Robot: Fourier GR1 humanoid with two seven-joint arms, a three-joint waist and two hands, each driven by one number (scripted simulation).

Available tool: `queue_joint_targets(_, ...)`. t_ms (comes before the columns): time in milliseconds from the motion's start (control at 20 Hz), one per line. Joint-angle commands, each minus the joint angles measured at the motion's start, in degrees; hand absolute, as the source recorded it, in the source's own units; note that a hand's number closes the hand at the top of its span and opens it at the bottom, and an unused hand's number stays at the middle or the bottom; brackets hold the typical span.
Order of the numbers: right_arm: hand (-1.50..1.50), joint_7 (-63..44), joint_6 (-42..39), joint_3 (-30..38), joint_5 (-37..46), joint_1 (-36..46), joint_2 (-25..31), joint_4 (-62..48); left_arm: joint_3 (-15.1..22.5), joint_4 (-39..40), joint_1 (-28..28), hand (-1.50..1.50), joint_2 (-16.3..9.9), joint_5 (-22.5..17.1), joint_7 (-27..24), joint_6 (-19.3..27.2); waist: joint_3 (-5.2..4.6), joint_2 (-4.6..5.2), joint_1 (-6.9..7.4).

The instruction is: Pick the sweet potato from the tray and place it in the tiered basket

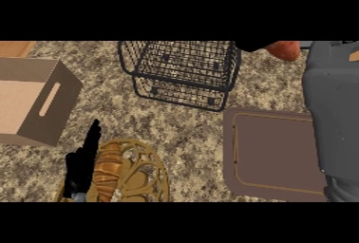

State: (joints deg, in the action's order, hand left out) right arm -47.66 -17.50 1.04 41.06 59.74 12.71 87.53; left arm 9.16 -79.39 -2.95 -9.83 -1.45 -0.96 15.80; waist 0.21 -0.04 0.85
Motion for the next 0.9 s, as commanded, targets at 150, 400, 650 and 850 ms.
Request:
queue_joint_targets(150,1.50,9.71,8.11,-1.80,3.34,2.99,-3.13,-17.24,0.11,3.19,0.80,0.00,1.90,0.26,0.28,-0.48,-0.26,0.39,0.32)
queue_joint_targets(400,1.50,15.46,12.07,-0.75,4.42,8.09,-4.19,-30.18,-0.31,2.23,-0.19,0.00,1.58,1.20,0.03,-0.13,-0.26,0.47,0.54)
queue_joint_targets(650,1.50,16.01,16.47,-0.84,7.69,11.96,-6.20,-40.68,-1.69,-0.84,-0.16,0.00,-1.15,0.13,2.92,-2.84,-0.24,0.39,0.68)
queue_joint_targets(850,1.50,19.58,22.20,0.49,8.03,10.43,-7.71,-46.66,-1.19,-0.82,0.03,0.00,0.53,0.92,3.08,-1.80,-0.23,0.38,0.48)
